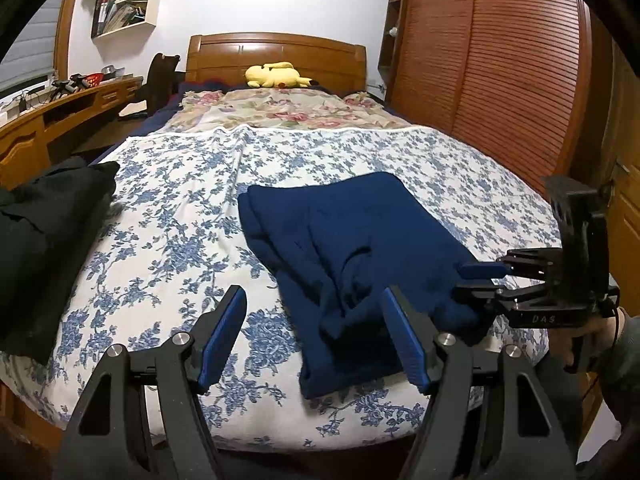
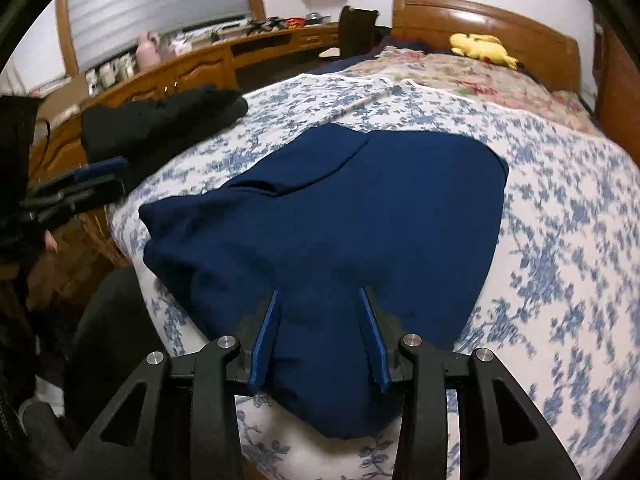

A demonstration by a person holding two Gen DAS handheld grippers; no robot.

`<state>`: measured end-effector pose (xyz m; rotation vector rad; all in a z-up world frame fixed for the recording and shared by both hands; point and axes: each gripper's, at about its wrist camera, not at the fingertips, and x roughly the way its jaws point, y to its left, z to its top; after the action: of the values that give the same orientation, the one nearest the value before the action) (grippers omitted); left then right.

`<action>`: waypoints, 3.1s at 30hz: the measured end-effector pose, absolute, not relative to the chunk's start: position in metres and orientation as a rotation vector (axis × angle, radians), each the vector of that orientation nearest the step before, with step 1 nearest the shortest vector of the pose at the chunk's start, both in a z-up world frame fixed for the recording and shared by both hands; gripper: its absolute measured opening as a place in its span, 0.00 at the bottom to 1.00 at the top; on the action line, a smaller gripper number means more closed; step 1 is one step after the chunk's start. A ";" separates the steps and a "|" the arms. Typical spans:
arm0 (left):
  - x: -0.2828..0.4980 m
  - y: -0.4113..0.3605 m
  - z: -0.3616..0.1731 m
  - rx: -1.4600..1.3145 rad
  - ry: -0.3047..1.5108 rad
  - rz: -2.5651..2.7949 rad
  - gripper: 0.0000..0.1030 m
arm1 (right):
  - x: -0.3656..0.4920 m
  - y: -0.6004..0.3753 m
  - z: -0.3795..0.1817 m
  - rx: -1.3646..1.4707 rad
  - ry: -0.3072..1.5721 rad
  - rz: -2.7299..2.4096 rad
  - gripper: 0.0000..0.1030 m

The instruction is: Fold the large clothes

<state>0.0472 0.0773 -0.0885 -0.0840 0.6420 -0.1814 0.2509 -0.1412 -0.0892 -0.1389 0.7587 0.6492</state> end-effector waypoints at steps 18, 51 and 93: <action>0.055 0.053 -0.095 -0.064 0.652 -0.247 0.62 | 0.209 -0.156 -0.089 -0.166 0.680 0.634 0.41; 0.054 0.072 -0.105 -0.074 0.681 -0.217 0.07 | 0.212 -0.200 -0.073 -0.059 0.700 0.566 0.68; 0.048 0.055 -0.135 -0.006 0.949 -0.017 0.37 | 0.432 -0.176 -0.135 -0.035 0.738 0.574 0.84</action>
<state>0.0480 0.0549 -0.1346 -0.0063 0.9485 -0.0166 0.4325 -0.1757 -0.1348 -0.0349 0.7383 0.5736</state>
